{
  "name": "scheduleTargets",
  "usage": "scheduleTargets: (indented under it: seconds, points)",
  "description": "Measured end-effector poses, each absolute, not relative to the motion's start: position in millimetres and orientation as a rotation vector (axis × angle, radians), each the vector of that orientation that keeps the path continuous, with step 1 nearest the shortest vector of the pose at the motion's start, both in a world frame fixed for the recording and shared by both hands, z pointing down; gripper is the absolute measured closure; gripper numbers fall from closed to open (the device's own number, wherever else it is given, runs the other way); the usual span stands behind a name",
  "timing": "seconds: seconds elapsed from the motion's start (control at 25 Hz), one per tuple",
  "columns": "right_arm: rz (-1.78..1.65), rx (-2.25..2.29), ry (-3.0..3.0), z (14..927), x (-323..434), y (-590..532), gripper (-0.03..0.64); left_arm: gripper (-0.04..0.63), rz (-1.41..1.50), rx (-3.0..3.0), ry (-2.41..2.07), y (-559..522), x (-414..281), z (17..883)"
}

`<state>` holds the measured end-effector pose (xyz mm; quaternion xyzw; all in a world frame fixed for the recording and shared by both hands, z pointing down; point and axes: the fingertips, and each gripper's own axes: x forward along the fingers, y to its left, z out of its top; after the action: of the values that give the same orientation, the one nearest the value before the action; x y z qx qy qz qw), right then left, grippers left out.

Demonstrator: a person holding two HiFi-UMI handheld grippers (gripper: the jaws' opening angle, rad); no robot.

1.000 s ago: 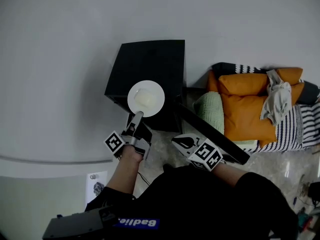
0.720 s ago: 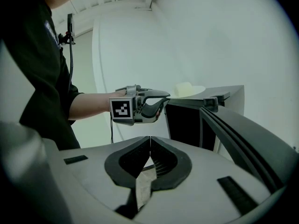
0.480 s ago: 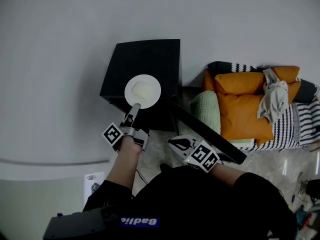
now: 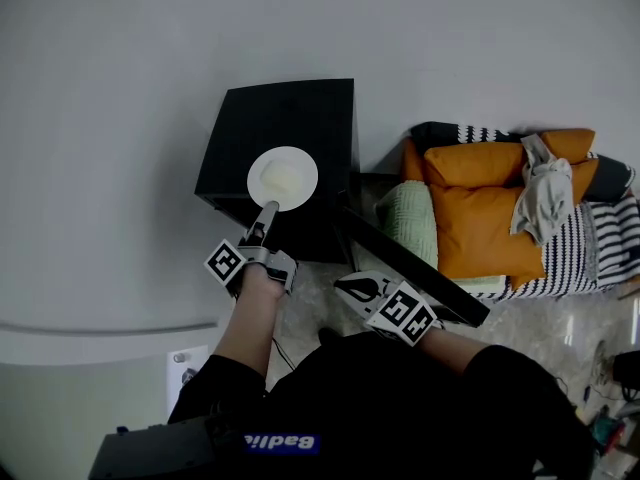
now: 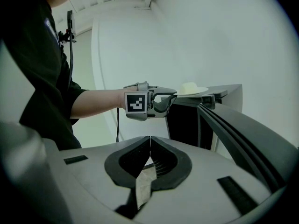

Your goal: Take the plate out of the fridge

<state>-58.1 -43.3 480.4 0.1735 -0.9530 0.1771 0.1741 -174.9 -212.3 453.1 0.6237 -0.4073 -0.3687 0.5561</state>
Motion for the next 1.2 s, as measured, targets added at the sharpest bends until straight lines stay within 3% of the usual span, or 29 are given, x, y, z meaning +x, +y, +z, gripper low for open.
scheduleTargets:
  seconds: [1.04, 1.2]
  points:
    - [0.495, 0.506, -2.686, 480.2, -49.7, -37.3, 0.604, 0.565, -0.864, 1.526, -0.913, -223.1, -157.3, 457.5]
    - [0.489, 0.509, -2.685, 480.8, -50.2, -38.6, 0.605, 0.517, -0.874, 1.551, -0.901, -224.8, -158.2, 457.1]
